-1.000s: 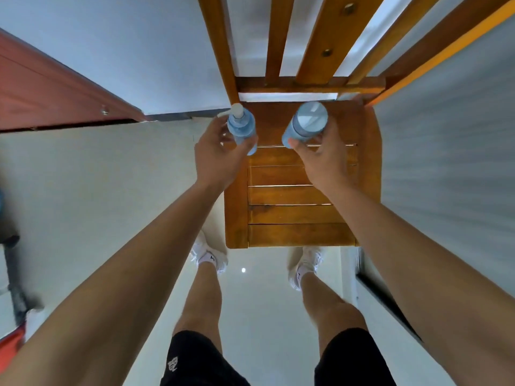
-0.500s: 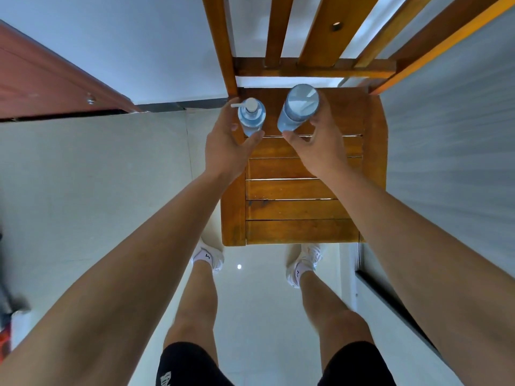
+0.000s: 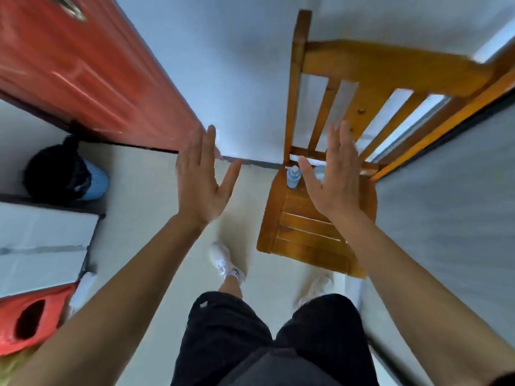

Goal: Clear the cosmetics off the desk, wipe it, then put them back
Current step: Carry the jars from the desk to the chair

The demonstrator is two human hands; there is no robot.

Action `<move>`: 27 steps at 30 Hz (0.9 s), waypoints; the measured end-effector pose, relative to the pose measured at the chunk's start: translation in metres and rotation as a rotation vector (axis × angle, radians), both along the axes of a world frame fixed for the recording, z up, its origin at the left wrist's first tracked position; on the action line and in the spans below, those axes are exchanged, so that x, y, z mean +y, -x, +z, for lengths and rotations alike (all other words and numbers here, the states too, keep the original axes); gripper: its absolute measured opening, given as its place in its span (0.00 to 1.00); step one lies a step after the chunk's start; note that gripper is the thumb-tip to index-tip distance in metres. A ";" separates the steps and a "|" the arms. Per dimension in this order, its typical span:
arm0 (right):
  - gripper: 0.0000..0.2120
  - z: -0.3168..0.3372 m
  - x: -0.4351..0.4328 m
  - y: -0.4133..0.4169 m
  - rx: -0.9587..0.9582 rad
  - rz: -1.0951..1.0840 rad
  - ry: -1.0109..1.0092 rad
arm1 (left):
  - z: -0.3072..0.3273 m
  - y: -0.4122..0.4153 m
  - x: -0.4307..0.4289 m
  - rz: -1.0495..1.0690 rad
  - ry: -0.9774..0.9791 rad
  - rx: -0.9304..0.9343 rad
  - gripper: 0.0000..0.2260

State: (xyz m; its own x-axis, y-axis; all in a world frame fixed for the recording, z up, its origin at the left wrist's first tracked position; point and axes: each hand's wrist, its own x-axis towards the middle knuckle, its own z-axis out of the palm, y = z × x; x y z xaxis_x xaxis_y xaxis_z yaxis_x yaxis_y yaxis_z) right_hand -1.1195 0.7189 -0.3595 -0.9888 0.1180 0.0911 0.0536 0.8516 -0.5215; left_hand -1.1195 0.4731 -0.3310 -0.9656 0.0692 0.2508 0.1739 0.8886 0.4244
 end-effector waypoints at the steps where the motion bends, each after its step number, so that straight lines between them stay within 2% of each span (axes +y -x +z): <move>1: 0.37 0.025 -0.011 0.010 0.056 0.075 0.033 | 0.031 -0.005 -0.014 0.053 0.027 0.055 0.29; 6: 0.35 0.132 -0.070 0.030 0.337 0.347 0.037 | 0.138 -0.049 -0.070 0.368 -0.001 0.194 0.28; 11: 0.34 0.198 -0.148 0.010 0.494 0.578 0.067 | 0.191 -0.115 -0.132 0.528 -0.037 0.311 0.29; 15: 0.35 0.239 -0.253 -0.020 0.658 0.700 0.117 | 0.218 -0.184 -0.217 0.593 -0.025 0.398 0.28; 20: 0.36 0.260 -0.417 -0.080 0.707 0.914 0.176 | 0.242 -0.290 -0.345 0.826 0.144 0.436 0.28; 24: 0.37 0.253 -0.534 -0.145 0.634 1.098 0.206 | 0.237 -0.378 -0.414 1.094 0.178 0.333 0.30; 27: 0.36 0.239 -0.602 -0.188 0.600 1.254 0.203 | 0.226 -0.430 -0.453 1.210 0.177 0.262 0.31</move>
